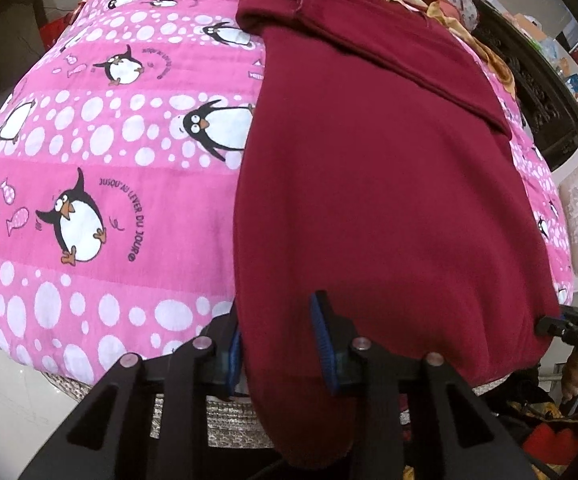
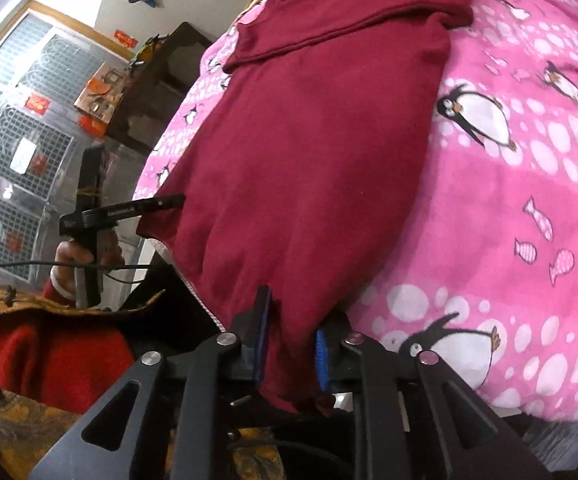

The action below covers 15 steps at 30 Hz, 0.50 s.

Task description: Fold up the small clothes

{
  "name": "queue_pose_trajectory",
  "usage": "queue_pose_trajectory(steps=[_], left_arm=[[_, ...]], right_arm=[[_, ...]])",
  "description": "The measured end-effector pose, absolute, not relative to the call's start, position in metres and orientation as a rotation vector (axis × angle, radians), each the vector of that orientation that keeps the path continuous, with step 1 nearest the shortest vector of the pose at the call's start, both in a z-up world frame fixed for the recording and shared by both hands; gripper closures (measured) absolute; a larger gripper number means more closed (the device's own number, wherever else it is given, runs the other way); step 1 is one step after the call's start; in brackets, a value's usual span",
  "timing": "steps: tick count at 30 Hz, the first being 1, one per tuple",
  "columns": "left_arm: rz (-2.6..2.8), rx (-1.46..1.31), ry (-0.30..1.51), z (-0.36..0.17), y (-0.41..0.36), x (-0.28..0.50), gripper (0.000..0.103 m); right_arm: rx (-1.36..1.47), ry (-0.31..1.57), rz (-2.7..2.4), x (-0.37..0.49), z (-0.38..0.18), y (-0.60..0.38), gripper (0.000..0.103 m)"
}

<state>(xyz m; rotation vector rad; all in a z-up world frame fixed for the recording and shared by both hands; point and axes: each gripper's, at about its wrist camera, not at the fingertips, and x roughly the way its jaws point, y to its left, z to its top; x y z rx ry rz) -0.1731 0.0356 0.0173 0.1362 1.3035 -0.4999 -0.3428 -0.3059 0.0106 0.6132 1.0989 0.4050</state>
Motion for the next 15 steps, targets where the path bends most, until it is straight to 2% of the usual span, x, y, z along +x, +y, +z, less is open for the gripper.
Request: queue_pose_trajectory(steps=[8,15], left_arm=[[-0.493,0.118,1.277,0.032,0.033,-0.163,0.093],[-0.464,0.053,1.187,0.056,0.037,-0.144,0.095]], right_arm=[[0.692,1.002,0.449,-0.334,0.029,-0.318,0.08],[0.691,0.928,0.41,-0.321,0.042,-0.333,0.08]])
